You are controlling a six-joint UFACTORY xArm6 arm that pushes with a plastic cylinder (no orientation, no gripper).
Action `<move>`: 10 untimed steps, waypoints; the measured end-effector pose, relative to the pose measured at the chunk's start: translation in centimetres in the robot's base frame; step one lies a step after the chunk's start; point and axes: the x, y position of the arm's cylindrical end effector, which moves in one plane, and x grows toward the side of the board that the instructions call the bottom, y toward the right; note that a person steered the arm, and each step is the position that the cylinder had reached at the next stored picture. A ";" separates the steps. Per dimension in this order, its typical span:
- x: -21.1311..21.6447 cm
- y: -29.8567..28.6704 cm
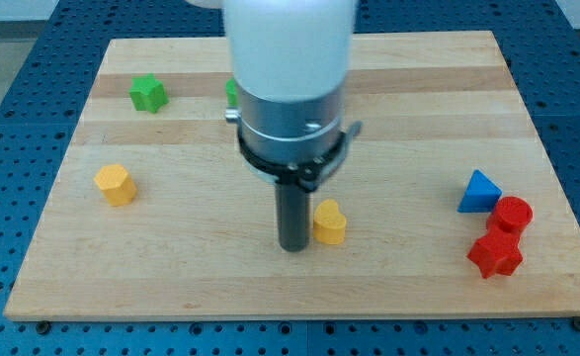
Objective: Place the yellow heart into the red star
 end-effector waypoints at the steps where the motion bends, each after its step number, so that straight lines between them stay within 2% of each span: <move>1: -2.1 2.0; 3: -0.4 12.8; 5: -1.3 6.9; 7: 2.2 11.6; 9: 2.2 17.3; 10: 2.2 14.1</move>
